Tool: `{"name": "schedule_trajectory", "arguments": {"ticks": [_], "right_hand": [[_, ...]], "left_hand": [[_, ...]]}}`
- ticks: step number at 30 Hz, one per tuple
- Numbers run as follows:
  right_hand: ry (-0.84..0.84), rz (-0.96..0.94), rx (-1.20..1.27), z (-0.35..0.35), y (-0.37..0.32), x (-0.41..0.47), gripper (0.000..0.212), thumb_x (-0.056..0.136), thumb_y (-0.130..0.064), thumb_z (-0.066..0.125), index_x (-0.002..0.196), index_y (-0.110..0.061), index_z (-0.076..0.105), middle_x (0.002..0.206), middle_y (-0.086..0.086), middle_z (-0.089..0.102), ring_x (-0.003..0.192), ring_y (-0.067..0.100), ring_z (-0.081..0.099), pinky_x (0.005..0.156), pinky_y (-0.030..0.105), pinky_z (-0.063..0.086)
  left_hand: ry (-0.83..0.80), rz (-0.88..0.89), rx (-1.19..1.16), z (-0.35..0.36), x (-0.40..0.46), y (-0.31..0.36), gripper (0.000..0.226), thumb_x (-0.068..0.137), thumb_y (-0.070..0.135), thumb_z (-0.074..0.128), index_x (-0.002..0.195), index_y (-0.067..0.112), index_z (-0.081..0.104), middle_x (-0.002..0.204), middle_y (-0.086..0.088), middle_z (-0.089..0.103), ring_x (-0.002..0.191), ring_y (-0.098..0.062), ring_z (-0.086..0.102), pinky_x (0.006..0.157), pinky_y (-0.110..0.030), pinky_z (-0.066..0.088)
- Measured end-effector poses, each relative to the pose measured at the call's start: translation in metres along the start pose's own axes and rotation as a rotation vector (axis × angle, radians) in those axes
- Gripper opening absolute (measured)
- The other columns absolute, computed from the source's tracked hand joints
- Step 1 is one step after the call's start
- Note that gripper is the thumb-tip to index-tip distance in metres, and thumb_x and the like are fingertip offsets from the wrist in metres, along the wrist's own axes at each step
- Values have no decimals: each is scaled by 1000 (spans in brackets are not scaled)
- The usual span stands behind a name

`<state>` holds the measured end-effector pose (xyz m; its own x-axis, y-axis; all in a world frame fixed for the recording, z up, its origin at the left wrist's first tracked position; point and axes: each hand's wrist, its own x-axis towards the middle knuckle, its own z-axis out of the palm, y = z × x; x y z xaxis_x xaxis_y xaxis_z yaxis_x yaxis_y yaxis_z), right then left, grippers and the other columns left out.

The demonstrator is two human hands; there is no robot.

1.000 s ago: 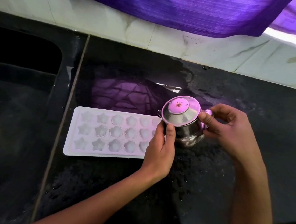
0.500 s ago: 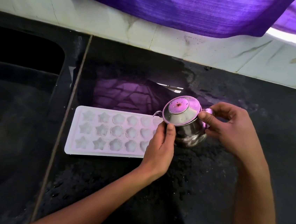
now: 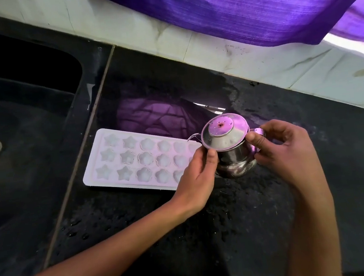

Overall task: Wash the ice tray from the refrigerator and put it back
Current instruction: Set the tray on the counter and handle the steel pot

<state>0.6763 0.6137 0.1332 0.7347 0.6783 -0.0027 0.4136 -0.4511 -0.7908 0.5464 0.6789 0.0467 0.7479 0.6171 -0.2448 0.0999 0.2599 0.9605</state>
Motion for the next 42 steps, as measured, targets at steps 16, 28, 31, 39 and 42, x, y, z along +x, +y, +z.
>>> {"name": "schedule_trajectory", "arguments": {"ticks": [16, 28, 31, 39, 42], "right_hand": [[-24, 4, 129, 3, 2, -9, 21, 72, -32, 71, 76, -12, 65, 76, 14, 65, 69, 20, 63, 62, 32, 59], [-81, 2, -26, -2, 6, -18, 12, 77, -23, 73, 77, -13, 66, 75, 7, 67, 67, 18, 64, 66, 41, 59], [-72, 2, -51, -3, 5, -20, 11, 78, -22, 72, 76, -14, 66, 71, 4, 67, 63, 15, 63, 65, 41, 58], [-65, 5, -70, -6, 4, -21, 11, 78, -23, 72, 75, -15, 66, 72, 2, 67, 63, 15, 64, 65, 42, 59], [-60, 5, -69, -8, 3, -21, 11, 78, -22, 72, 76, -13, 66, 74, 4, 67, 65, 17, 64, 65, 43, 59]], "left_hand": [[-17, 38, -84, -10, -9, 1, 49, 92, 50, 37, 136, 30, 43, 131, 22, 52, 117, 17, 42, 98, -12, 36], [-80, -67, -115, 7, -22, -15, 49, 97, 47, 28, 143, 30, 30, 142, 17, 42, 130, 2, 37, 110, -23, 31], [-88, -78, -111, 9, -22, -17, 49, 97, 48, 28, 143, 31, 29, 144, 16, 40, 132, 0, 36, 114, -31, 30], [-114, -84, -119, 10, -21, -17, 50, 95, 50, 29, 142, 35, 28, 142, 19, 40, 133, -1, 35, 114, -34, 30], [-125, -69, -115, 11, -21, -15, 59, 88, 58, 29, 142, 36, 28, 140, 20, 40, 133, -1, 35, 114, -34, 30]]}}
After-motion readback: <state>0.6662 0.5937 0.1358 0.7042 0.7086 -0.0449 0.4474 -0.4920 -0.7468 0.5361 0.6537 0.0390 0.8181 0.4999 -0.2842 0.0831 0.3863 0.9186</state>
